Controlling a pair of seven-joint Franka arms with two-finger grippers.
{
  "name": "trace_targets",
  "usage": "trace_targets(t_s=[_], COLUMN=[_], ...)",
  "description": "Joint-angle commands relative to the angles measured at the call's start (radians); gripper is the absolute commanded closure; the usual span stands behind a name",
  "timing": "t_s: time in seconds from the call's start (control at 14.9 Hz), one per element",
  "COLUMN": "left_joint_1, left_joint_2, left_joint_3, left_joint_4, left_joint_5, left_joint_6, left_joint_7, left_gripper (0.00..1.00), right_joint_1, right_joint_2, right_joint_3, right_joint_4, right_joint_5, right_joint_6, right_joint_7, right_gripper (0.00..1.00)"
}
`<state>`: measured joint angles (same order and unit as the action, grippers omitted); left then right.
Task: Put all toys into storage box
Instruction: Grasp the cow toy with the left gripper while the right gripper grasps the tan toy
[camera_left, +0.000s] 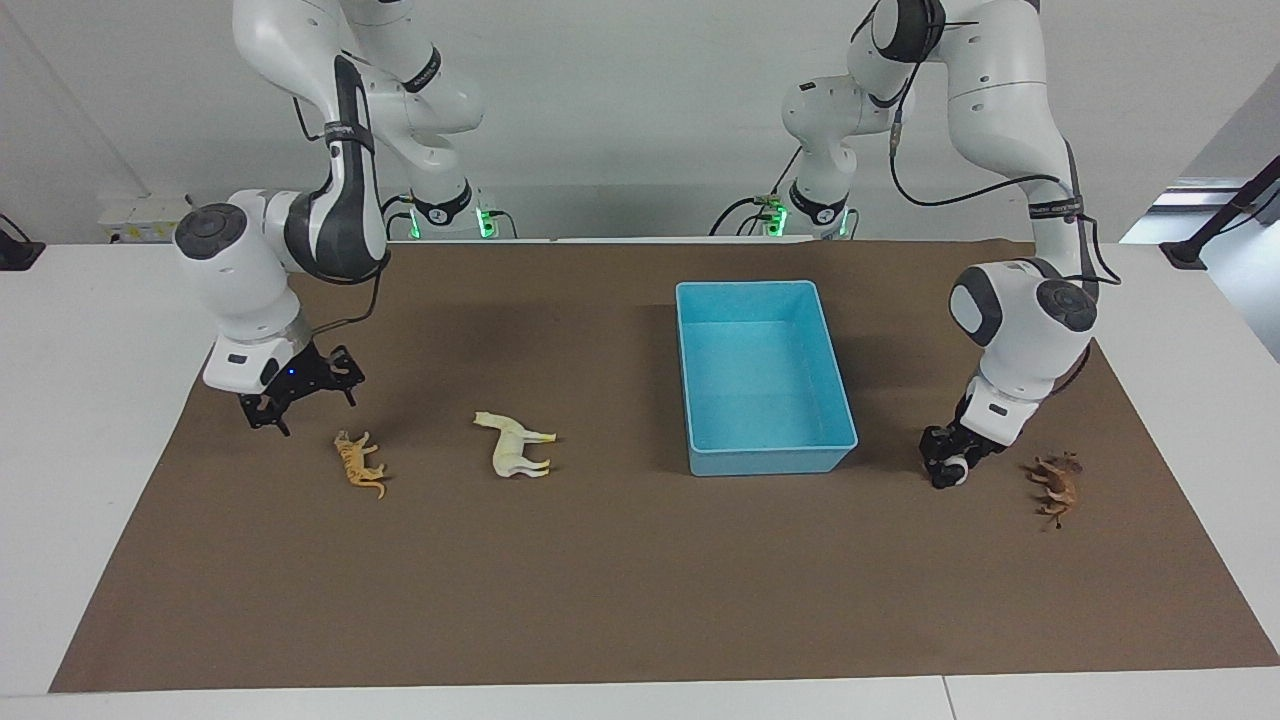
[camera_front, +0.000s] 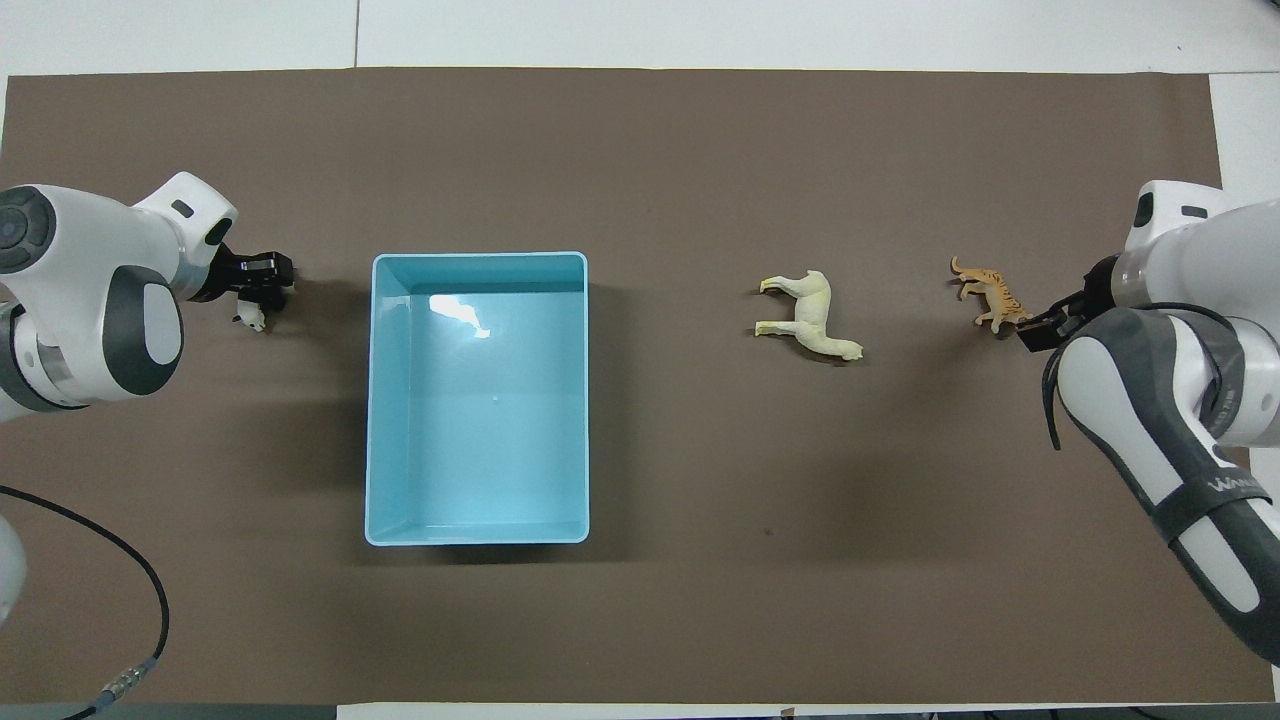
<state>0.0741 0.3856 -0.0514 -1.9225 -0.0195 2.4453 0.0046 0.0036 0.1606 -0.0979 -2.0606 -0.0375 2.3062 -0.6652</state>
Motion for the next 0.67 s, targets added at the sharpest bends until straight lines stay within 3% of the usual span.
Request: trace_targets(t_s=[0.0,0.13,0.34,0.4,0.6], left_joint_1=[0.003,0.003,-0.011,-0.037,-0.147], left_joint_2=[-0.001,-0.004,-0.083,-0.127,-0.203], left_joint_3=[0.001,0.001,-0.005,-0.005,-0.005], left_joint_4=[-0.003,0.011,0.123,0.144,0.152], left_joint_5=[0.006,0.006,0.001,0.001,0.001], left_joint_6=[0.018,0.003,-0.265,-0.341,-0.411], left_joint_7=[-0.014,-0.034,-0.058,-0.108,-0.356], left_gripper=[1.00,1.00,1.00,1.00,1.00], right_joint_1=[-0.002,-0.001,0.001,0.001,0.024], right_joint_2=[0.042,0.069,0.111,0.120,0.135], right_joint_3=[0.003,0.003,0.003,0.003,0.003], right_joint_4=[-0.006,-0.007,-0.006,-0.006,0.002], right_joint_5=[0.021,0.034,0.062,0.074,0.093], right_joint_6=[0.047,0.070,0.119,0.127,0.142], right_joint_7=[-0.031,-0.039,-0.118,-0.122,-0.120], right_gripper=[0.00,0.00,0.00,0.00,0.00])
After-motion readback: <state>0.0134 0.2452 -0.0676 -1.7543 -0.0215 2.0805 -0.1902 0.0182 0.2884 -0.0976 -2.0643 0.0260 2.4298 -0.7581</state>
